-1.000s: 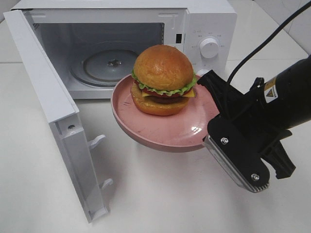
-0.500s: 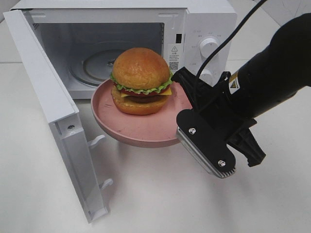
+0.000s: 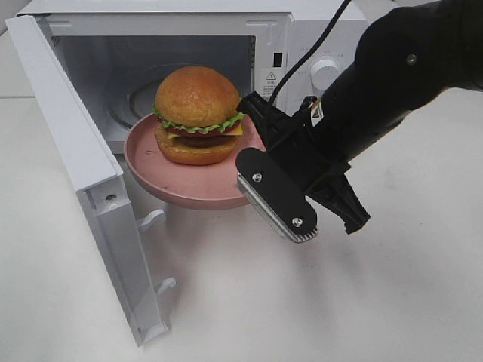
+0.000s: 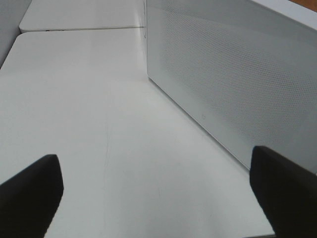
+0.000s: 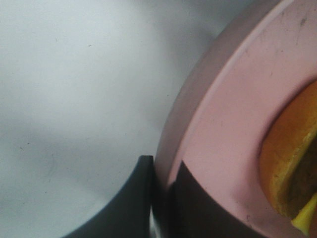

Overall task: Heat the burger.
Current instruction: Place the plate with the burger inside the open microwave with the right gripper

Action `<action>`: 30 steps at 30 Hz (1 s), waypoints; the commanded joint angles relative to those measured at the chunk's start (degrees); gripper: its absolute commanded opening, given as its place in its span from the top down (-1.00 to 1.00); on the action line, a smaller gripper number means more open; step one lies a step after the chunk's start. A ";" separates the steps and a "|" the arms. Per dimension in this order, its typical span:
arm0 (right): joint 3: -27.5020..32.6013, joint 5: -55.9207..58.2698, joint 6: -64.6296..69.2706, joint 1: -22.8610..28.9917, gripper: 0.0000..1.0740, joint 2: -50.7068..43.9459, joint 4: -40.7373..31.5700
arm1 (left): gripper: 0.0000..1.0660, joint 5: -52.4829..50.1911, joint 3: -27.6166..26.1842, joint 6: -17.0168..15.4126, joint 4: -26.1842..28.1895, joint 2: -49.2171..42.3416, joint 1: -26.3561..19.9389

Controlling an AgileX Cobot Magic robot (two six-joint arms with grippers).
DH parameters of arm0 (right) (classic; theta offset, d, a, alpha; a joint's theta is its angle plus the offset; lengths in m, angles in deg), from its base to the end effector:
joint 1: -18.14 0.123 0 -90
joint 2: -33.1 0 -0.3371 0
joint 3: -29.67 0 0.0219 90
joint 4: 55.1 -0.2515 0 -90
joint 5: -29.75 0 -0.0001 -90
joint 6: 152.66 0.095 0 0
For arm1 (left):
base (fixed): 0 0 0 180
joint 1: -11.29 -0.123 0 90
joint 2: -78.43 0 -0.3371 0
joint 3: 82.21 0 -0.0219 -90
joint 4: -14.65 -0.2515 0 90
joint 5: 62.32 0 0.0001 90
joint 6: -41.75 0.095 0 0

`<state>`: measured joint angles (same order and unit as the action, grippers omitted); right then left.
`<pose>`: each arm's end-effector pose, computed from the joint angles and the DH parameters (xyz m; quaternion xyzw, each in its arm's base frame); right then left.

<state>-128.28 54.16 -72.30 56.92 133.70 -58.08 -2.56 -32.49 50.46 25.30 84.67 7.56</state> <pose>0.2616 0.2128 0.2574 -0.8892 0.3586 -0.1289 0.2530 -0.0531 -0.0187 0.2784 0.0397 0.8422 -0.0348 0.5366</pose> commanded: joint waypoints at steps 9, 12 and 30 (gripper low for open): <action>-9.00 -0.74 1.20 0.11 1.00 6.82 -0.46 | -0.80 -0.23 0.17 0.00 0.11 -1.09 0.29; -11.12 -0.06 1.20 0.06 1.00 8.65 -0.29 | -0.80 -0.23 0.17 0.00 0.11 -1.09 0.29; -25.84 3.72 6.30 0.06 1.00 18.91 2.01 | -0.80 -0.23 0.17 0.00 0.11 -1.09 0.29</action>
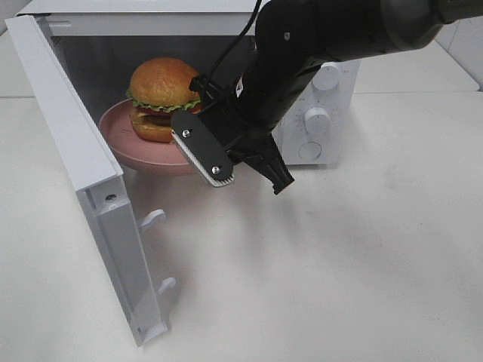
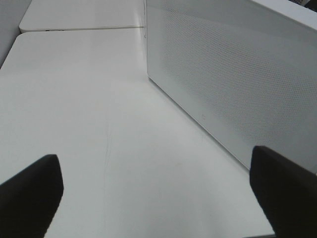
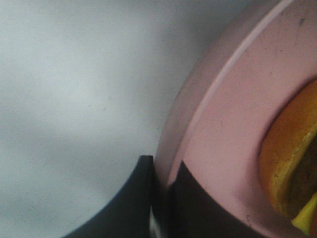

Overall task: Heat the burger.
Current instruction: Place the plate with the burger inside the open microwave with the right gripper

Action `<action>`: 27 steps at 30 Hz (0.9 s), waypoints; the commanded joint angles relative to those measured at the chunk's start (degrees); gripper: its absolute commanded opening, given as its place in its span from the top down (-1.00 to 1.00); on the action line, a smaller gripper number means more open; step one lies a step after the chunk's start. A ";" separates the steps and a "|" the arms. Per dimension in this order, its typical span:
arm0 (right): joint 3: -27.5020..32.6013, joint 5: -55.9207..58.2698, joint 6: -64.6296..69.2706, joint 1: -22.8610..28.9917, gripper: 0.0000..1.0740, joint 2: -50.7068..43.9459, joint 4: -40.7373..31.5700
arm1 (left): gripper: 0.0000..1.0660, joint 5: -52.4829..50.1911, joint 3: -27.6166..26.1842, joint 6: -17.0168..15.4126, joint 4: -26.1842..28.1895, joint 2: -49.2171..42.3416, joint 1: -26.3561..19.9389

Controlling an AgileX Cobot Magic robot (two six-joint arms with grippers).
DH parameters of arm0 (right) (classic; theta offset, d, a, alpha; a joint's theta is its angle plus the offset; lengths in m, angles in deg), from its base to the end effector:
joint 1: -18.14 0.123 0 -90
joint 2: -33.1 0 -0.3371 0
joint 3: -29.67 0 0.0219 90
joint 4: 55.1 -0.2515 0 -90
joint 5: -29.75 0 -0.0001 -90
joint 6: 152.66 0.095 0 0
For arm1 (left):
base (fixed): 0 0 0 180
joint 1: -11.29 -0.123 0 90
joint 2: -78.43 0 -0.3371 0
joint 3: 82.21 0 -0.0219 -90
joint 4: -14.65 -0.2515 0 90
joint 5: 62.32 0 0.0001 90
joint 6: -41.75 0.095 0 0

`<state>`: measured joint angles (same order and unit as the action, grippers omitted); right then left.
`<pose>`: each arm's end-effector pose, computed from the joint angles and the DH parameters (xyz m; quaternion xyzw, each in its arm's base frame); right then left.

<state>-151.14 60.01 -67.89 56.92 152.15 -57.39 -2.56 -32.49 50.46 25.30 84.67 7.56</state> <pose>0.3458 0.2803 0.2370 -0.8804 0.3887 -0.1157 0.2459 -0.0531 -0.0187 0.2784 0.0397 0.8422 -0.0348 0.5366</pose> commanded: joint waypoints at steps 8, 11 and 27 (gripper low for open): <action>-9.57 -0.92 5.90 0.06 1.00 5.39 4.07 | -0.80 -0.23 0.17 0.00 0.11 -1.09 0.29; -11.57 -0.86 6.42 0.06 1.00 6.99 4.70 | -0.80 -0.23 0.17 0.00 0.11 -1.09 0.29; -22.52 1.03 8.71 0.06 1.00 13.41 9.97 | -0.80 -0.23 0.17 0.00 0.11 -1.09 0.29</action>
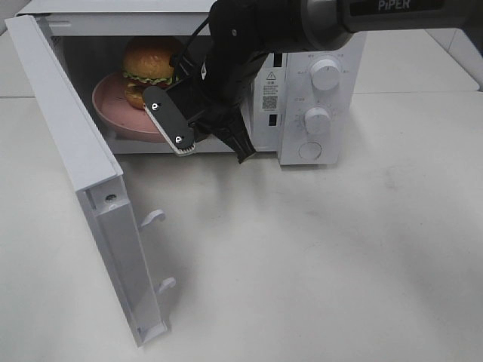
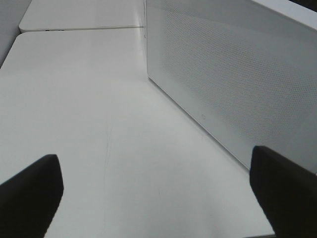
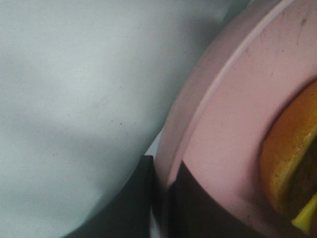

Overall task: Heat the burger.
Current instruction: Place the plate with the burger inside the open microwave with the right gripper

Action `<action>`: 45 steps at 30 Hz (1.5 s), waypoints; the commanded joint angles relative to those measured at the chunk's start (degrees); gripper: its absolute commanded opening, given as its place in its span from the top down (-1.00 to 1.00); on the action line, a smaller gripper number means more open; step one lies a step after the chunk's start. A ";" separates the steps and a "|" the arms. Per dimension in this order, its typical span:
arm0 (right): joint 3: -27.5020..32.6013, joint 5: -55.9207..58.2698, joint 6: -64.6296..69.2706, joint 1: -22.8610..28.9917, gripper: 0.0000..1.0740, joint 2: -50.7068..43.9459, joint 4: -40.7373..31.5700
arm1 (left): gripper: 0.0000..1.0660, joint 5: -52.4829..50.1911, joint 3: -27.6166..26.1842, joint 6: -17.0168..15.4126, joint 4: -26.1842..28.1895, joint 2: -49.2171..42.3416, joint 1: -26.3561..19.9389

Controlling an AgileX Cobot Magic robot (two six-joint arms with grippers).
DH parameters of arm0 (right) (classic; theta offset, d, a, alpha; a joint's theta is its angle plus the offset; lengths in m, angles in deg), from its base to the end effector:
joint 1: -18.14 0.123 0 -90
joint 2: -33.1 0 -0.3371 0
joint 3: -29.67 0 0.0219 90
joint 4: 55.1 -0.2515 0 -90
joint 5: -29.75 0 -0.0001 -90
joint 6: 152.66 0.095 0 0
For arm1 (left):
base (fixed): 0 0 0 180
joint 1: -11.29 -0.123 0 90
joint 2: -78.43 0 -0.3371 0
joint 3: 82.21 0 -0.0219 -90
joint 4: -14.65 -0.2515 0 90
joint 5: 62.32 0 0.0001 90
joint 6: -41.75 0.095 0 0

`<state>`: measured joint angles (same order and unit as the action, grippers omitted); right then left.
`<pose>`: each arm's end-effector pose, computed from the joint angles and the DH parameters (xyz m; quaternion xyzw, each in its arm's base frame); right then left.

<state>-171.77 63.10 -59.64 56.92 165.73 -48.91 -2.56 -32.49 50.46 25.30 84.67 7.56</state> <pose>0.4135 0.3250 0.2234 -0.8620 0.4034 -0.1625 0.2604 -0.0531 -0.0187 0.2784 0.0397 0.8422 -0.0348 0.5366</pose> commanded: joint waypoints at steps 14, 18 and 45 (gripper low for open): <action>-14.32 2.35 1.26 0.06 1.00 7.28 3.61 | -0.80 -0.23 0.17 0.00 0.11 -1.09 0.29; -17.93 2.92 3.61 0.06 1.00 9.51 4.24 | -0.80 -0.23 0.17 0.00 0.11 -1.09 0.29; -27.50 2.69 7.51 -1.60 0.89 16.33 5.73 | -0.80 -0.23 0.17 0.00 0.11 -1.09 0.29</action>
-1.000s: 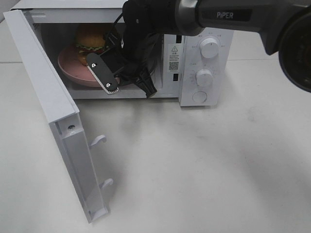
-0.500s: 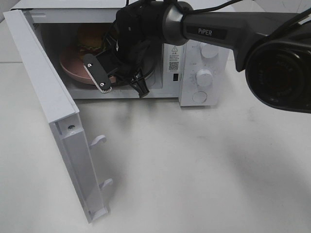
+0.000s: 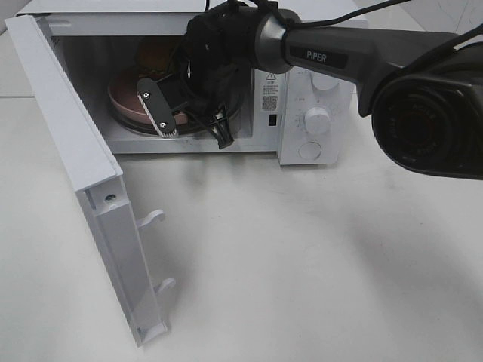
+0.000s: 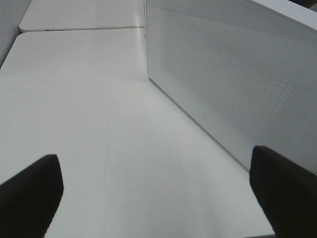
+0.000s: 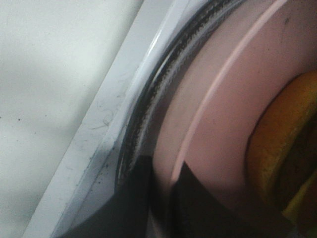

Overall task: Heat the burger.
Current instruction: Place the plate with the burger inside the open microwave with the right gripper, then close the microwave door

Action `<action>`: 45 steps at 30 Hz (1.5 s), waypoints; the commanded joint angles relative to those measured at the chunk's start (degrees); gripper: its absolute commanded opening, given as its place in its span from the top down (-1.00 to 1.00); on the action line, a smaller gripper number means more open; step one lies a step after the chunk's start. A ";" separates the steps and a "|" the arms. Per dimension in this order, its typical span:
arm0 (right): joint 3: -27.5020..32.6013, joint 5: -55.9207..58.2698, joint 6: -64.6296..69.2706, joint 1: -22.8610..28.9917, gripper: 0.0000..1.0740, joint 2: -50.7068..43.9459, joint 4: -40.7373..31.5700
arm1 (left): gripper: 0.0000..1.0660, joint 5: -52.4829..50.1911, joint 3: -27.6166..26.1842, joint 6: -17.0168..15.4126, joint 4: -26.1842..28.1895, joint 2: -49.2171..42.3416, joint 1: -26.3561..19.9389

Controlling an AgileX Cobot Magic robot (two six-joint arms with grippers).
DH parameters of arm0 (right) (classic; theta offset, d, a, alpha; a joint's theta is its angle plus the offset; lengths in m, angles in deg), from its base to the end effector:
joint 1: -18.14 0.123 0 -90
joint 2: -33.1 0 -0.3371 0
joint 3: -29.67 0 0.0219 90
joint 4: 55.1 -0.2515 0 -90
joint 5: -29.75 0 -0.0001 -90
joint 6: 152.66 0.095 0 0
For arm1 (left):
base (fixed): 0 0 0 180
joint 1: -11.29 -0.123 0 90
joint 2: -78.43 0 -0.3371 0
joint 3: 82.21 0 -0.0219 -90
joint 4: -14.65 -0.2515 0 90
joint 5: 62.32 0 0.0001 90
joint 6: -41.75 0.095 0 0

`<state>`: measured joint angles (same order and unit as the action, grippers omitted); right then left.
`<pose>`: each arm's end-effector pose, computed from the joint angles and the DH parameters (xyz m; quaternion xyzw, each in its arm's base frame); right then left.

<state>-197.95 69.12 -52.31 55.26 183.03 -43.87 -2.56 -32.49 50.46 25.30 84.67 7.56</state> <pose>0.4865 0.3534 0.1862 -0.8273 0.4493 -0.1962 0.2741 -0.0531 -0.0187 0.2784 0.0397 0.8422 -0.0348 0.5366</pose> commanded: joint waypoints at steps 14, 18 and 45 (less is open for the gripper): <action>-1.20 -3.55 -7.39 0.06 0.51 -0.97 -5.90 | -0.80 -0.23 0.17 0.00 0.11 -1.09 0.29; -1.20 -3.55 -5.21 0.06 0.23 -0.97 -5.90 | -0.80 -0.23 0.17 0.00 0.11 -1.09 0.29; 17.99 -8.25 0.23 0.00 -0.40 -12.66 -5.90 | -0.80 -0.23 0.17 0.00 0.11 -1.09 0.29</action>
<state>-181.39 61.55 -53.22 55.32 171.97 -49.43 -2.56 -32.49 50.46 25.30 84.67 7.56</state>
